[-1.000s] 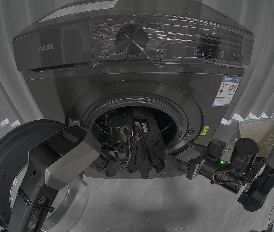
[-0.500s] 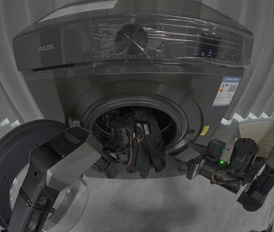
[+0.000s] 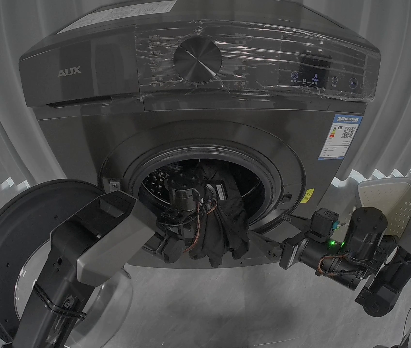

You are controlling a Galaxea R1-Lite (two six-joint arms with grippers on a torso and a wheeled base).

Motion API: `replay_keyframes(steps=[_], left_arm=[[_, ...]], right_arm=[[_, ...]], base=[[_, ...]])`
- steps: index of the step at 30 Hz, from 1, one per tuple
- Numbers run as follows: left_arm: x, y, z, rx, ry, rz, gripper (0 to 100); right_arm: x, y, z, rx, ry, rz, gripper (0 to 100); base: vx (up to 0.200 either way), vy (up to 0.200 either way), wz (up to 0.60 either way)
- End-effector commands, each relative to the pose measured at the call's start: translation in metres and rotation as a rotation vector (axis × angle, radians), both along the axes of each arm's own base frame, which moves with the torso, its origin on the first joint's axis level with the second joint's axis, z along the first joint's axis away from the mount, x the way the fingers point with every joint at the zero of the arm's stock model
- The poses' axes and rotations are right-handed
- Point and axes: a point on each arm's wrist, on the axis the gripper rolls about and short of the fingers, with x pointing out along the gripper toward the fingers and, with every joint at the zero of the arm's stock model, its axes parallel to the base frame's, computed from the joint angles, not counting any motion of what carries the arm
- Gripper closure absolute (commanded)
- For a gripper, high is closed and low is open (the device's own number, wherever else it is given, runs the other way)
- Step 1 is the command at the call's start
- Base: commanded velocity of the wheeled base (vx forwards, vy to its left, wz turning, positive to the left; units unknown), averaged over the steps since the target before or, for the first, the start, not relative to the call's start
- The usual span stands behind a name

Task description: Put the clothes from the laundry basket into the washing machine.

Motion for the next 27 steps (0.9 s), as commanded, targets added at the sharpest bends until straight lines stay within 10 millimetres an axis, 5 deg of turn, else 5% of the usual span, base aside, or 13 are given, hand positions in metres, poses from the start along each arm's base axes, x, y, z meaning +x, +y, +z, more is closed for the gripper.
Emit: replay_keyframes(steps=[1, 14, 15, 27], left_arm=[[0.023, -0.001, -0.009, -0.015, -0.005, 0.034, 100], [0.046, -0.007, -0.004, -0.025, -0.027, 0.080, 100], [0.046, -0.007, -0.003, -0.027, -0.027, 0.080, 0], [0.025, 0.002, 0.027, 0.061, 0.047, 0.055, 0]], right_arm=[[0.001, 0.000, 0.000, 0.002, -0.003, 0.000, 0], [0.001, 0.000, 0.000, 0.002, -0.003, 0.000, 0], [0.001, 0.000, 0.000, 0.002, -0.003, 0.000, 0], [0.001, 0.000, 0.000, 0.002, -0.003, -0.001, 0]], base=[[0.000, 0.000, 0.00], [0.000, 0.000, 0.00], [0.000, 0.000, 0.00], [0.000, 0.000, 0.00]])
